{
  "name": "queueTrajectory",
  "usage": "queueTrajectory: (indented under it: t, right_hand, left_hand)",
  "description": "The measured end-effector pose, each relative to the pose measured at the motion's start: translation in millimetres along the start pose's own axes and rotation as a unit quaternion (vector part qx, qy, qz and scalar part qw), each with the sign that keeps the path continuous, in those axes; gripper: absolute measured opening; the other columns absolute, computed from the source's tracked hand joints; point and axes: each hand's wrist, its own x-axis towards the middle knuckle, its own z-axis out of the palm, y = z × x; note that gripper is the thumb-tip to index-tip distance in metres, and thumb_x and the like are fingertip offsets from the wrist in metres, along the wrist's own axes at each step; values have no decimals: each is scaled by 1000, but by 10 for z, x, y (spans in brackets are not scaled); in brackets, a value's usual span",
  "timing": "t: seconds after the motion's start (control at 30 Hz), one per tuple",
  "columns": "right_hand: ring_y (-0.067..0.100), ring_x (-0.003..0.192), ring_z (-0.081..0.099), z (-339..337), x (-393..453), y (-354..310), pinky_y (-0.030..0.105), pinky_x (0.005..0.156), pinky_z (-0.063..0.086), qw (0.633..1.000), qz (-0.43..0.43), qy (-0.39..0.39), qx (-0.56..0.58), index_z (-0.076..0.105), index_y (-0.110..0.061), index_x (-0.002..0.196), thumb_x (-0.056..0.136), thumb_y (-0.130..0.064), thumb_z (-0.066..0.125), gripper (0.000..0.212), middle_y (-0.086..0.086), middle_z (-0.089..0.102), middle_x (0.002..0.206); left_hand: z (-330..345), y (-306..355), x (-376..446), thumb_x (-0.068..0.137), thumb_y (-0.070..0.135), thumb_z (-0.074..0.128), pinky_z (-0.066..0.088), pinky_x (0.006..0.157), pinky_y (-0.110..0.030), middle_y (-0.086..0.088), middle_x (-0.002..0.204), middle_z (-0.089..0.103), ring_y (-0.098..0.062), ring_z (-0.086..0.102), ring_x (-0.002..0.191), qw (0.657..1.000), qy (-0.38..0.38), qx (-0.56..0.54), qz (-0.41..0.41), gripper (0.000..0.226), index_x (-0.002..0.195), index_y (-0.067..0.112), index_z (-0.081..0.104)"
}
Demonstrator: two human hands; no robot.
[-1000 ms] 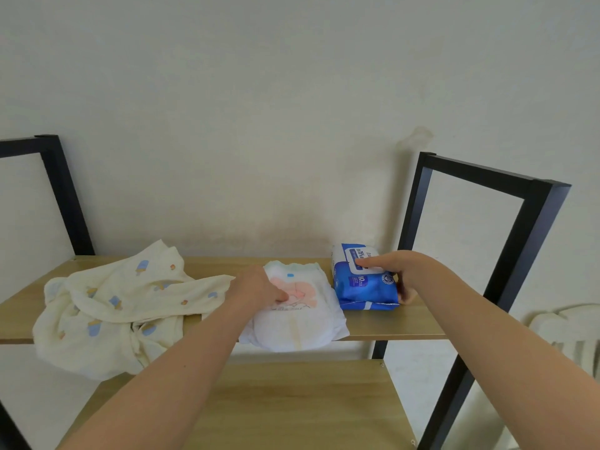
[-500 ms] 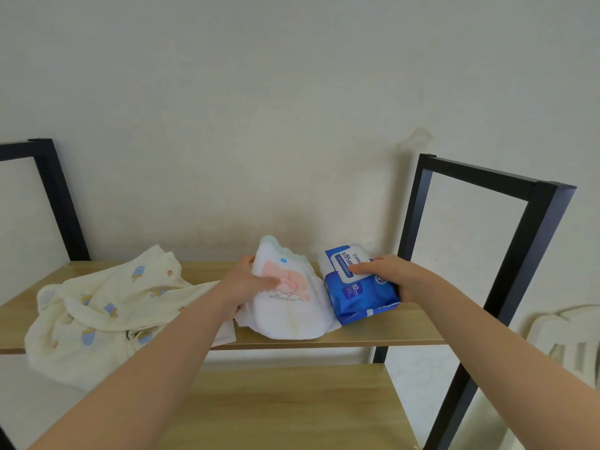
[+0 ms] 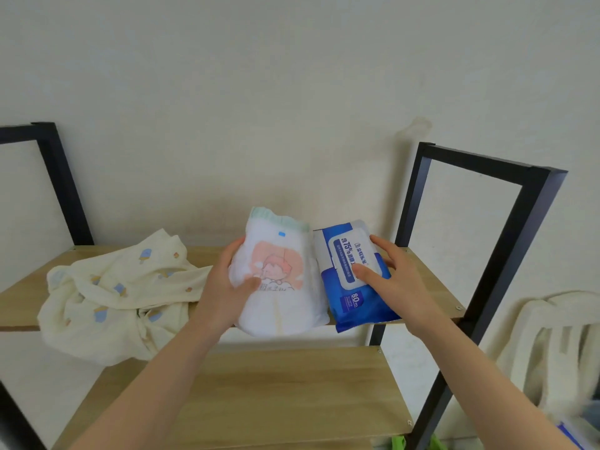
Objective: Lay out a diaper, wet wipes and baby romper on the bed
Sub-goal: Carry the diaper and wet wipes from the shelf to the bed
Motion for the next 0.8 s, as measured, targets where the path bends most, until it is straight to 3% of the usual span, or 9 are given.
queueTrajectory:
  t: [0.1,0.23,0.3,0.5,0.6,0.73,0.8]
  right_hand:
    - [9,99,64,56,-373,-26,19,59,56,999,-17,17,49,46,-45,120,79,-31,75,52,-17,62,108]
    - [12,94,70,159,-879,-20,25,60,58,991,2,26,130,51,-49,117,80,-27,74,49,-11,67,106]
    - [13,93,70,230,-1112,10,30,63,60,990,12,31,136,51,-47,120,80,-26,74,51,-9,68,107]
    - [-2,94,66,487,-1726,208,21,57,57,992,41,19,120,48,-46,123,79,-24,73,55,-12,63,112]
    - [0,100,64,568,-1995,340,21,58,57,993,57,3,100,47,-49,121,76,-29,73,55,-14,61,114]
    - [-3,92,66,613,-2326,482,18,54,55,990,86,-29,111,48,-48,118,76,-23,72,54,-18,64,106]
    - [-5,91,66,607,-2470,570,18,53,54,988,101,-45,107,49,-44,122,76,-22,73,56,-17,64,106]
  left_hand:
    - [-148,33,-273,84,0,68,53,86,-31,11,125,62,-7,62,110,999,25,-32,19,65,135,35,47]
    - [-328,57,-729,85,2,67,52,71,-11,18,117,62,7,63,99,995,75,-69,5,60,134,31,48]
    - [-414,26,-958,85,2,67,51,67,-8,20,114,61,11,63,95,994,88,-68,-3,57,129,33,49]
    - [-639,-195,-1657,84,3,69,56,69,-21,15,113,65,-3,66,99,991,103,-63,-51,56,117,45,52]
    - [-744,-293,-2005,84,10,72,56,77,-31,12,118,63,-6,64,103,990,113,-33,-77,54,120,44,53]
    - [-817,-342,-2447,86,7,68,58,76,-29,31,106,63,2,64,98,984,136,-23,-110,51,125,36,53]
    - [-826,-395,-2657,86,6,68,56,77,-31,30,105,63,1,64,98,979,152,-20,-131,51,122,38,53]
